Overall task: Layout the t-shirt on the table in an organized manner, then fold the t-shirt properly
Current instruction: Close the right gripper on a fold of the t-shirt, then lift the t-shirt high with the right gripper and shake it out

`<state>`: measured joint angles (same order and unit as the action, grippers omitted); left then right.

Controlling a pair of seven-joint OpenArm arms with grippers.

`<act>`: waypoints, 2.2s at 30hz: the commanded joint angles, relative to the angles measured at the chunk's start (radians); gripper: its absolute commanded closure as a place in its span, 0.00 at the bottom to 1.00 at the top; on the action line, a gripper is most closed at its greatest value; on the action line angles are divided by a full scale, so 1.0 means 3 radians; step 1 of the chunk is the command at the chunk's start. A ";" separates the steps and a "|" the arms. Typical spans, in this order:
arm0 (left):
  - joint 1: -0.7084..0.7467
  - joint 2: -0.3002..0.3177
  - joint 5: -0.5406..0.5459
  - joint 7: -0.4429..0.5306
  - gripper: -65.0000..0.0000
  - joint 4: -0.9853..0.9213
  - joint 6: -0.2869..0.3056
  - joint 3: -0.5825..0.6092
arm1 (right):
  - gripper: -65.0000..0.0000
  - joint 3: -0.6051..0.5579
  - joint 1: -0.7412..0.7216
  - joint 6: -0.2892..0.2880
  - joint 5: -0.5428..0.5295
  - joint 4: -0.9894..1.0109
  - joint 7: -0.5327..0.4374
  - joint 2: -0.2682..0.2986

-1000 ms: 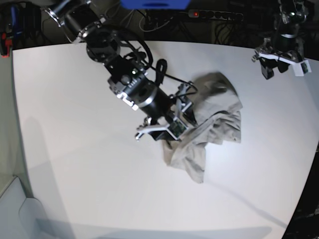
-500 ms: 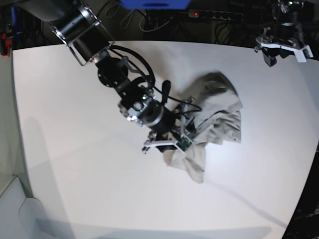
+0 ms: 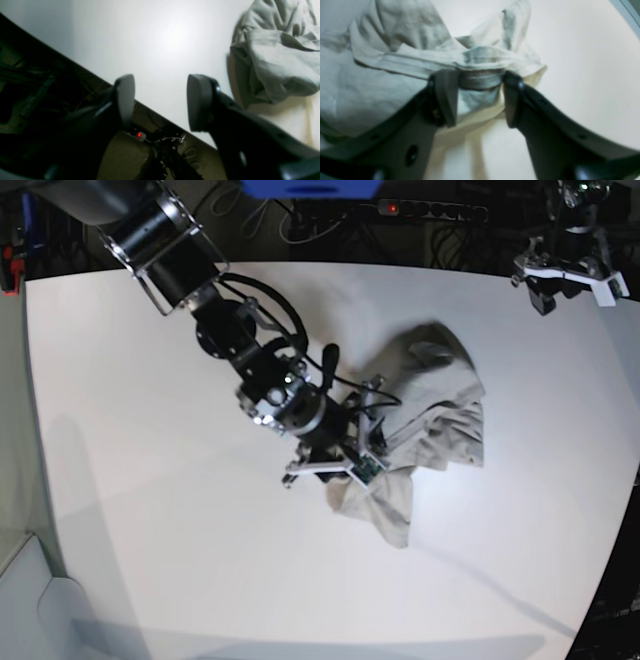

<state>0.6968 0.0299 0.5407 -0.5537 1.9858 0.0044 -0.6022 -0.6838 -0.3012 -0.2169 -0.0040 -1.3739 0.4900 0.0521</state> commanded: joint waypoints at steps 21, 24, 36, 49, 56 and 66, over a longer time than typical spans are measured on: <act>0.0017 0.0015 0.0026 0.0063 0.50 0.0068 0.0003 -0.0026 | 1.00 0.0303 -0.0226 -0.0016 0.0011 -0.1877 0.0282 0.0233; 0.0012 0.0025 0.0026 0.0063 0.50 0.0063 0.0003 -0.0021 | 1.00 0.0558 -0.0323 -0.0021 0.0011 -0.2189 0.0333 0.0151; 0.0012 0.0041 0.0026 0.0063 0.50 0.0063 0.0003 -0.0016 | 1.00 0.1060 -0.1351 -0.0021 0.0011 -0.2179 0.0625 0.0105; 0.0007 0.0041 0.0026 0.0063 0.50 0.0063 0.0003 -0.0016 | 1.00 0.1791 -0.2287 -0.0016 0.0016 -0.2067 0.0921 -0.0125; -0.0034 0.0041 0.0031 0.0063 0.50 0.0063 0.0003 -0.0016 | 1.00 0.1811 -0.2671 -0.0011 0.0021 -0.2067 0.0921 -0.0099; -0.0090 0.0031 0.0036 0.0063 0.50 0.0063 0.0003 -0.0016 | 1.00 0.1781 -0.3187 -0.0011 0.0328 -0.1816 0.0921 -0.0248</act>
<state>0.6643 0.0353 0.5438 -0.5510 1.9858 0.0048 -0.6014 -0.1490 -1.2133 -0.2287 0.0982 -1.9106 0.8047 -0.0185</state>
